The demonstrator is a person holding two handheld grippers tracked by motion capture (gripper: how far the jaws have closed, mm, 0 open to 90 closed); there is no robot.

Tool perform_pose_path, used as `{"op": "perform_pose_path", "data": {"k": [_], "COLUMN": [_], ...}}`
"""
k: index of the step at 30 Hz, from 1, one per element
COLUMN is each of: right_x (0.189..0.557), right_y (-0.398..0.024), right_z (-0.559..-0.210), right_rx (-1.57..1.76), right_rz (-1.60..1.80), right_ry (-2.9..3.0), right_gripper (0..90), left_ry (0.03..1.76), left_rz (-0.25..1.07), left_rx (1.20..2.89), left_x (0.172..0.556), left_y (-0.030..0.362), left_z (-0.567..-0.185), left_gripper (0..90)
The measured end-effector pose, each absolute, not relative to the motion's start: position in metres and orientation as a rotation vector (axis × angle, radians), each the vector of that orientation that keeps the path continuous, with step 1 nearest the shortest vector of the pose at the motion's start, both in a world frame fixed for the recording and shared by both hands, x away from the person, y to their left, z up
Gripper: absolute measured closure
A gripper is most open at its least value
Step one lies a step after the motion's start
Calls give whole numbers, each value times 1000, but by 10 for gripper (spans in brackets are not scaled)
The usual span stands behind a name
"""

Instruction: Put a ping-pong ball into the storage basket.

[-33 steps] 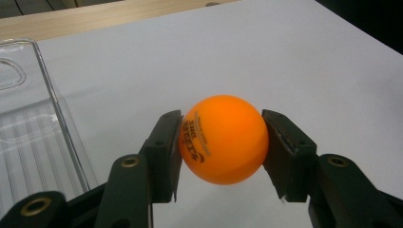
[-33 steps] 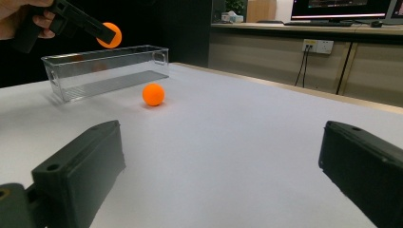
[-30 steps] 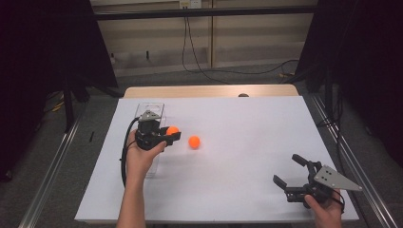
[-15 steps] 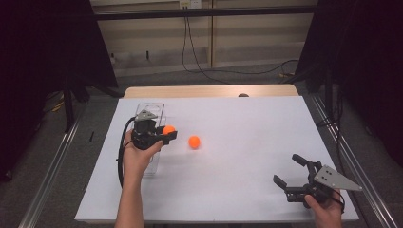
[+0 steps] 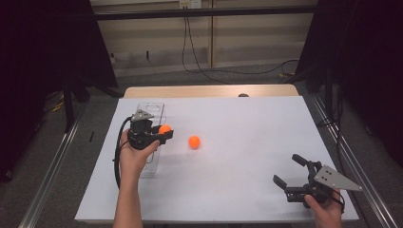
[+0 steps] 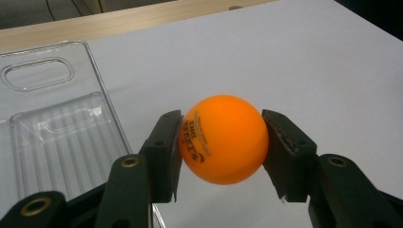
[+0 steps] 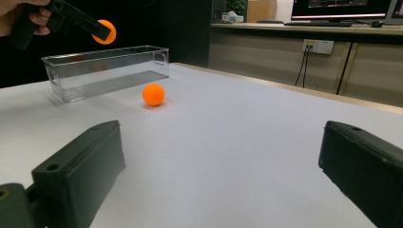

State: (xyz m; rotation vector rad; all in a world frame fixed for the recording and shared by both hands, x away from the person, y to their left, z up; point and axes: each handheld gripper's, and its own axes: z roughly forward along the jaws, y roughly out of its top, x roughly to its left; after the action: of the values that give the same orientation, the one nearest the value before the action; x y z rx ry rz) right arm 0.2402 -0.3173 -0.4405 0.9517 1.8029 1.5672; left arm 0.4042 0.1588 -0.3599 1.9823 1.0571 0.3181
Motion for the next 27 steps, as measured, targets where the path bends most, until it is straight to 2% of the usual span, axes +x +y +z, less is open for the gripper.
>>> {"op": "perform_pose_path", "data": {"k": [27], "right_x": [240], "right_y": [-317], "right_z": [-440], "right_rx": [952], "right_rz": [1568], "right_ry": [1804], "right_gripper": [8], "left_ry": [1103], "left_rz": [351], "left_rx": [1981], "left_x": [406], "left_y": [171], "left_z": [-364], "left_gripper": [509]}}
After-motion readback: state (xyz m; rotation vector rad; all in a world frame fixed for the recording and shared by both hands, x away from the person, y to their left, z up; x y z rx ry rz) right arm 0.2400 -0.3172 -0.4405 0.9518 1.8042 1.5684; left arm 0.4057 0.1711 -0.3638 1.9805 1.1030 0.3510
